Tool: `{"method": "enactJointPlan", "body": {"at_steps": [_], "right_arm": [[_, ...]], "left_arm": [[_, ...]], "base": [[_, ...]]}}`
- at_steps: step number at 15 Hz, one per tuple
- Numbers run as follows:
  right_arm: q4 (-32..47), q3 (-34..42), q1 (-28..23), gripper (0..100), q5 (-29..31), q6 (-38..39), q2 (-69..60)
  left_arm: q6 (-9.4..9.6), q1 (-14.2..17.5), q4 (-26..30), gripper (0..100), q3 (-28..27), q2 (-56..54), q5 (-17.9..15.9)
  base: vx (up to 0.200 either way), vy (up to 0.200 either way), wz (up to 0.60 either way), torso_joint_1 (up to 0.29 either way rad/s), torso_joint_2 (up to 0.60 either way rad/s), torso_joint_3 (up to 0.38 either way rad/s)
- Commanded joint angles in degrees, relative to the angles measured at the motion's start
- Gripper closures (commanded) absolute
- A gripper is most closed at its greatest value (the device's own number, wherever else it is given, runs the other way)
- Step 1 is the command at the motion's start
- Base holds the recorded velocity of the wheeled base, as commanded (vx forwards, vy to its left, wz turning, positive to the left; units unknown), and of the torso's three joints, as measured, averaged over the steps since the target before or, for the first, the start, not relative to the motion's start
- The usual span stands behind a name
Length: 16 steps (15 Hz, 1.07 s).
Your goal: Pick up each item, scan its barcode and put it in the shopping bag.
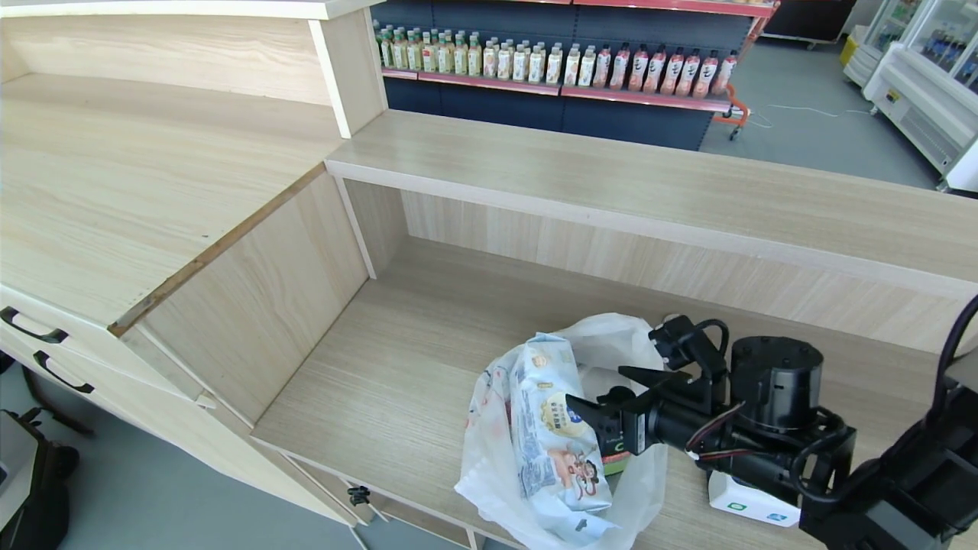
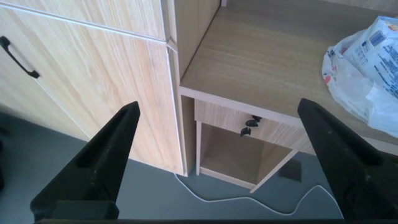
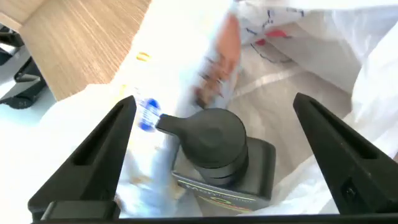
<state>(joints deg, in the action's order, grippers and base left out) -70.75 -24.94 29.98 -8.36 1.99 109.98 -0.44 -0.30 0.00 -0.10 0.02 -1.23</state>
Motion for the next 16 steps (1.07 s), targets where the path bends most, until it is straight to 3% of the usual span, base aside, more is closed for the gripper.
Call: {"method": "enactJointPlan", "body": {"at_steps": [1,5,9,10,11,13,16], "right_arm": [[0.09,-0.28,-0.53,0,-1.22,-0.67,-4.25],[1.85,-0.9,-0.8,0,-1.74,-1.37,-8.56],[14.06,-2.39,-1.5,0,-1.74,-6.56,-22.09],[26.19,-3.18,-4.49,0,-1.13,-10.34,-32.2],[32.96,-3.8,-6.07,0,0.63,-12.18,-37.56],[54.05,-7.05,-11.87,0,7.4,-13.15,-52.77],[75.15,-9.16,-27.52,0,7.31,-13.06,-67.44]], "left_arm": [[0.0,0.04,0.0,0,0.01,-0.02,0.0],[0.0,0.04,0.0,0,0.01,-0.02,0.0],[0.0,0.04,0.0,0,0.01,-0.02,0.0],[0.0,0.04,0.0,0,0.01,-0.02,0.0],[0.0,-0.05,0.0,0,0.01,-0.02,0.0],[0.0,0.04,0.0,0,0.01,-0.02,0.0],[0.0,0.04,0.0,0,0.01,-0.02,0.0]], "base": [[0.0,0.0,0.0,0.0,0.0,0.0],[0.0,0.0,0.0,0.0,0.0,0.0],[0.0,0.0,0.0,0.0,0.0,0.0],[0.0,0.0,0.0,0.0,0.0,0.0],[0.0,0.0,0.0,0.0,0.0,0.0],[0.0,0.0,0.0,0.0,0.0,0.0],[0.0,0.0,0.0,0.0,0.0,0.0]]}}
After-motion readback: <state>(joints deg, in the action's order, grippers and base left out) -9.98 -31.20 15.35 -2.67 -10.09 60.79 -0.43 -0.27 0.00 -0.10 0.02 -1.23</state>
